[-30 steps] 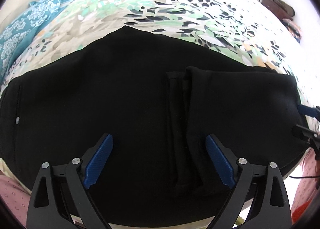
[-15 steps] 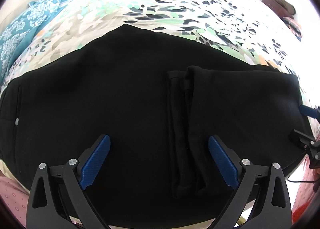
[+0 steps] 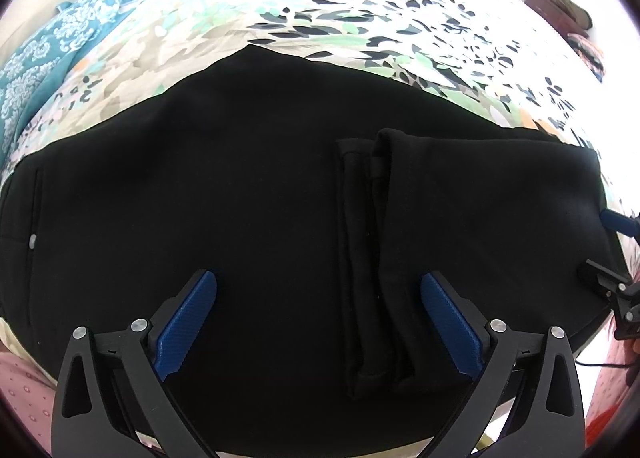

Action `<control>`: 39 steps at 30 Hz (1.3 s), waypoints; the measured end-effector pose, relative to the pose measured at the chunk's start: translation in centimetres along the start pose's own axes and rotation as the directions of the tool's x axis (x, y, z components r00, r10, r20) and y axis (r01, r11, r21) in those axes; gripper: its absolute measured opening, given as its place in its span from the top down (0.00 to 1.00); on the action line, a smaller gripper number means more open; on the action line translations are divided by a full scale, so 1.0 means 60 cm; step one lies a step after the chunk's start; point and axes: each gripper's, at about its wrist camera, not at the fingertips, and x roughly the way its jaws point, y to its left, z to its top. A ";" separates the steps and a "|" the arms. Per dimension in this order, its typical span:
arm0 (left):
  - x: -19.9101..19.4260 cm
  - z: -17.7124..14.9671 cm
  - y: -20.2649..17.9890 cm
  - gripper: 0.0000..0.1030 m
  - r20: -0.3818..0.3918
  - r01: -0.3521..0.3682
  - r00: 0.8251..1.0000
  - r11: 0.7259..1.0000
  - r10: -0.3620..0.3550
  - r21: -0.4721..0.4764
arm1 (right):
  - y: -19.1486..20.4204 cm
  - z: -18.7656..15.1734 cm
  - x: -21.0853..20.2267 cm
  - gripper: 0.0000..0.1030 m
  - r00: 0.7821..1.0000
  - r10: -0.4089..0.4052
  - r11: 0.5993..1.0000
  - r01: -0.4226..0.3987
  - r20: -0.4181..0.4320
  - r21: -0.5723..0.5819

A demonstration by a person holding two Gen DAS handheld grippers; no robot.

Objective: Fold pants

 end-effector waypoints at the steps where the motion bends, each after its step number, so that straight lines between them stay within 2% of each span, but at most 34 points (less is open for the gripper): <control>1: 0.000 0.000 0.000 0.01 0.000 0.001 1.000 1.000 -0.001 0.000 | 0.000 0.000 0.000 0.00 1.000 -0.001 1.000 0.001 0.000 0.000; 39: 0.003 -0.003 -0.001 0.00 -0.004 0.004 1.000 1.000 -0.004 -0.001 | 0.003 -0.003 0.001 0.00 1.000 -0.018 1.000 0.019 0.019 -0.010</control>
